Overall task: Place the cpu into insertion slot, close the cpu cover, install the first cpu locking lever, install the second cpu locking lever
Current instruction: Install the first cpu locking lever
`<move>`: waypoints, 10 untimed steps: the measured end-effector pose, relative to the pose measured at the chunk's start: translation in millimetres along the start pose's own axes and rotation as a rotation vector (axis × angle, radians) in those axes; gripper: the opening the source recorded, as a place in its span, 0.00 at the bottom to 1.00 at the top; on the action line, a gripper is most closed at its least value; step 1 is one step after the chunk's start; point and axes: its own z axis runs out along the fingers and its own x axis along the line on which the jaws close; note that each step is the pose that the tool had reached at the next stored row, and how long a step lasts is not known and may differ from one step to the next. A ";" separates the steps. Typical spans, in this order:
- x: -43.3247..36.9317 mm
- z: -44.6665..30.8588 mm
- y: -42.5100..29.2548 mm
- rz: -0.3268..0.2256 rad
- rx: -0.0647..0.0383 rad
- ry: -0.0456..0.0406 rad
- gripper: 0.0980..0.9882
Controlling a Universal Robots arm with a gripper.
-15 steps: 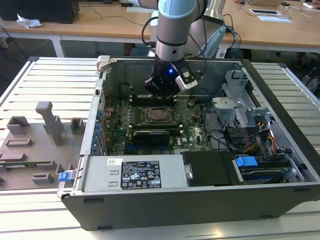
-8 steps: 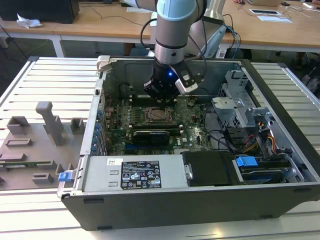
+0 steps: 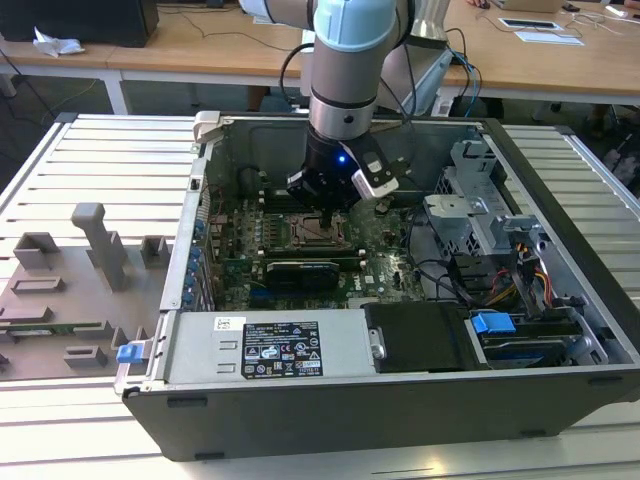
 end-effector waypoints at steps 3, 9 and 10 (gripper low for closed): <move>0.3 -0.2 -3.9 0.000 0.000 0.0000 0.01; 0.4 -7.6 -4.0 0.000 0.000 0.0000 0.01; 0.5 -17.0 -3.4 0.000 0.000 0.0001 0.01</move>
